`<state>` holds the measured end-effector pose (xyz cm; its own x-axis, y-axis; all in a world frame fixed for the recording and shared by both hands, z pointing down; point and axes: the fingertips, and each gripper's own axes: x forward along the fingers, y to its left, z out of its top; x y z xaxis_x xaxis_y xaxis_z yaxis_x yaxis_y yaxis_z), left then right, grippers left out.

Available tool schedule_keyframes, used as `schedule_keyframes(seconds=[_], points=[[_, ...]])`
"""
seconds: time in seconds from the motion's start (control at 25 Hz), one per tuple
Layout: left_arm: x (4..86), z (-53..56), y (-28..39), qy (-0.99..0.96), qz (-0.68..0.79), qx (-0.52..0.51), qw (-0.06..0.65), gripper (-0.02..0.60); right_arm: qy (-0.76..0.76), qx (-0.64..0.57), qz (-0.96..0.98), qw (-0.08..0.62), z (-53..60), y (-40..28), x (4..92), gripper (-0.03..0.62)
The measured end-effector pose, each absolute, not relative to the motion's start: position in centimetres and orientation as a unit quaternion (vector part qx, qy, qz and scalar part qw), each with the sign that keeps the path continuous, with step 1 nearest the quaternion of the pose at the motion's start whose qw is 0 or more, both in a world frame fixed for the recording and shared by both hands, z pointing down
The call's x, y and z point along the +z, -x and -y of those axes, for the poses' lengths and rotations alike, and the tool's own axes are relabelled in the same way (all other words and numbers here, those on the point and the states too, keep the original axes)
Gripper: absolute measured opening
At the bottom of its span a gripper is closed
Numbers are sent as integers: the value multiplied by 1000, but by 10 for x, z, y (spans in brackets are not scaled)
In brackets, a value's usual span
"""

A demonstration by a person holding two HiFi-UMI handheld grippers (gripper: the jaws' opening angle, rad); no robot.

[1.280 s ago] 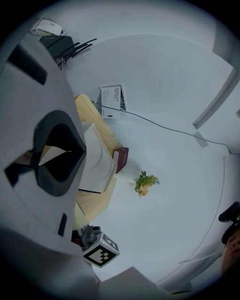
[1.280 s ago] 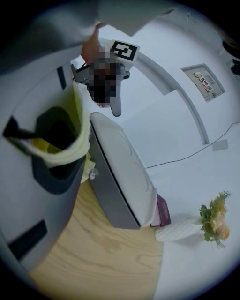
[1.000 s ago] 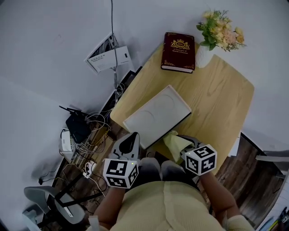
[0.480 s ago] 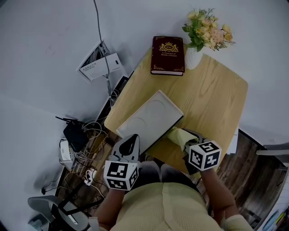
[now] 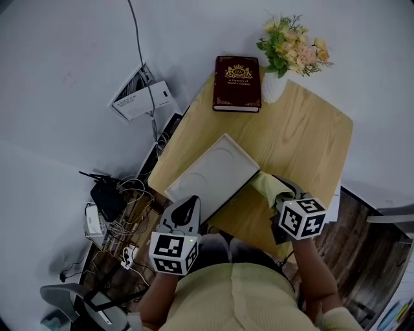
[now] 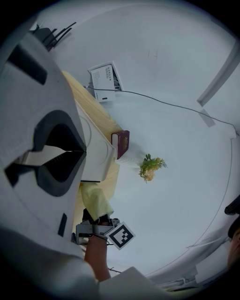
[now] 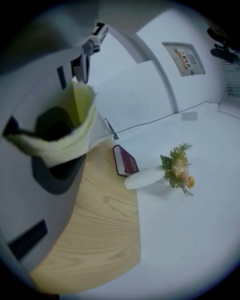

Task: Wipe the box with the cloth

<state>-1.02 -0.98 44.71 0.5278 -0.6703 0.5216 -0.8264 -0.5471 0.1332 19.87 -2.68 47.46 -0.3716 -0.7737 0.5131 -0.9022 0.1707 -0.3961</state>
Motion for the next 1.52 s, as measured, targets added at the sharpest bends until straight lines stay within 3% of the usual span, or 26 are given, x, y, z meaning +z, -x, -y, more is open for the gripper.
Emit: schedule_keyframes(seconds=[0.52, 0.92, 1.04, 1.28, 1.52], points=[[447, 3, 48, -822, 492, 217, 189, 21, -577, 251, 771, 95, 49, -227, 427, 32], [453, 1, 73, -795, 526, 199, 226, 25, -542, 206, 809, 96, 93, -199, 413, 32], [459, 1, 75, -790, 528, 187, 250, 114, -527, 191, 821, 109, 103, -186, 417, 32], [475, -1, 70, -778, 516, 160, 319, 115, -499, 168, 837, 149, 120, -171, 428, 32], [482, 0, 72, -771, 519, 167, 327, 117, -458, 181, 852, 179, 121, -156, 446, 32]])
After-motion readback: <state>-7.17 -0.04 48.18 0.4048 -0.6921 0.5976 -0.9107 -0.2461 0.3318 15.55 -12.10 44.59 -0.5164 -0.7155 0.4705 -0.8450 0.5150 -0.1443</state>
